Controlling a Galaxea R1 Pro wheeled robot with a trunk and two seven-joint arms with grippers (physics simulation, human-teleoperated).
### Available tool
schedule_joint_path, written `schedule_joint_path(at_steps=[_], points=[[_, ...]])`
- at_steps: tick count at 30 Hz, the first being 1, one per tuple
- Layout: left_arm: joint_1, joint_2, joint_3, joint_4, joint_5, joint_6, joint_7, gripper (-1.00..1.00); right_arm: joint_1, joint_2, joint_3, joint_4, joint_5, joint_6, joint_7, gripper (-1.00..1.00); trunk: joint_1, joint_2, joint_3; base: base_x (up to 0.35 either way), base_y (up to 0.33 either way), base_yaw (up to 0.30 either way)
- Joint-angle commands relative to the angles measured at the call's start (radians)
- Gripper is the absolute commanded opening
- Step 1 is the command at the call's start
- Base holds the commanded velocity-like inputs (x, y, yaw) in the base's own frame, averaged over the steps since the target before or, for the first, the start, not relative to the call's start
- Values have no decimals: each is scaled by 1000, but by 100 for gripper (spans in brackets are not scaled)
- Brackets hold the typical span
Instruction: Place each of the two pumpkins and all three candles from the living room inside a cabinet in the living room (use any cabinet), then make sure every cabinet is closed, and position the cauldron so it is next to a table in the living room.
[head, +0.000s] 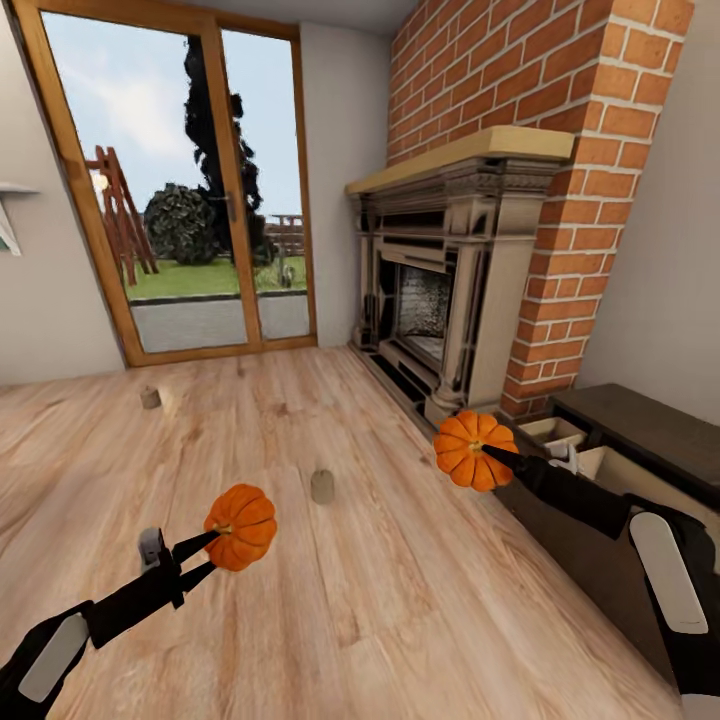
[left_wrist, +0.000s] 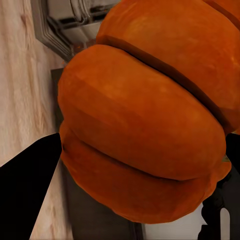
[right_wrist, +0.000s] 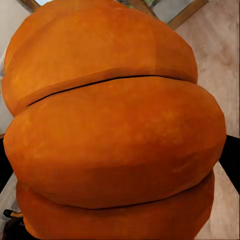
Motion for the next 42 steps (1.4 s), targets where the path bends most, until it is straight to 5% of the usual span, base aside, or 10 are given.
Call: schedule_joint_path(at_steps=[1, 11, 42], points=[[0, 0, 1, -2, 11, 11, -2, -100, -1, 0, -1, 0, -10, 8, 5, -100, 0, 0, -1, 337, 0, -287], [0, 1, 2, -1, 12, 11, -3, -100, -1, 0, -3, 1, -13, 8, 7, -100, 0, 0, -1, 249, 41, -291], [0, 0, 1, -1, 12, 10, -2, -100, -1, 14, -5, -1, -17, 6, 6, -100, 0, 0, -1, 5, 1, -292]])
